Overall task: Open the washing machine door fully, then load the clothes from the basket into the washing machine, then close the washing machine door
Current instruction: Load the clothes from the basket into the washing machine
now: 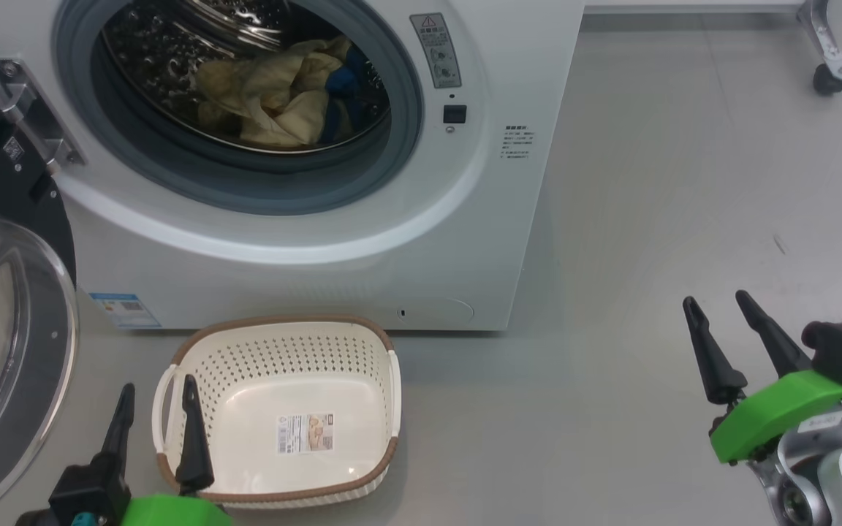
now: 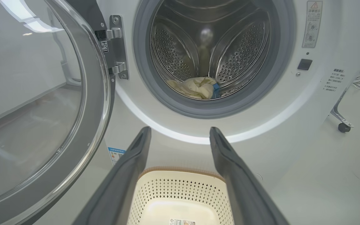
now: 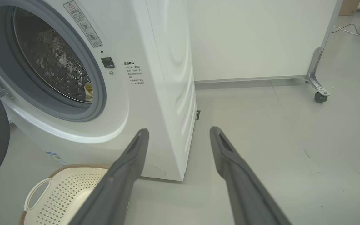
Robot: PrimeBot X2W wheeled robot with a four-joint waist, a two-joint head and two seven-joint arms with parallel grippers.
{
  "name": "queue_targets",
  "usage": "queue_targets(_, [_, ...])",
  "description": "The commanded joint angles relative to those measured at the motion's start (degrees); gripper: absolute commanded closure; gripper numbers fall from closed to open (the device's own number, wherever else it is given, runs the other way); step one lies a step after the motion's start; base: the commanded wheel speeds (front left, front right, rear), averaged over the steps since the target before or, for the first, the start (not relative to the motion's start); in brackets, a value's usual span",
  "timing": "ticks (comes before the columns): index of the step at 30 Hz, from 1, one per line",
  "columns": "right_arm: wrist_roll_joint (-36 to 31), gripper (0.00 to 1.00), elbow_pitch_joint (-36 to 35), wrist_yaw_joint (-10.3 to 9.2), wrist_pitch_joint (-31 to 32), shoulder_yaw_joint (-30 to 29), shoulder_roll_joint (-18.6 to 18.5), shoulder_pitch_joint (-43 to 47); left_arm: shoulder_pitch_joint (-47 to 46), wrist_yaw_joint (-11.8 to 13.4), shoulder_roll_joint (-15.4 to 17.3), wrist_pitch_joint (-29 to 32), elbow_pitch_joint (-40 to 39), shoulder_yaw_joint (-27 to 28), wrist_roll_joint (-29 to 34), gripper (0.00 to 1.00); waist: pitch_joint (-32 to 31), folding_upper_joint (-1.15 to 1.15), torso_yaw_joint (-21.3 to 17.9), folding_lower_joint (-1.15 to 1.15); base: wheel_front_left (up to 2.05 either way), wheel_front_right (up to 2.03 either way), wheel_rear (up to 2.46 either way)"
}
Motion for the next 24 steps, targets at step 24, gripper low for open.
queue_targets(24, [0.1,0.00,-3.7,0.00,1.9,0.9,-0.9,2.5,1.3,1.8,1.7,0.2,-4.5,1.0,1.4,0.00,-2.3,-0.01,0.1,0.01,0.00,0.00,0.00])
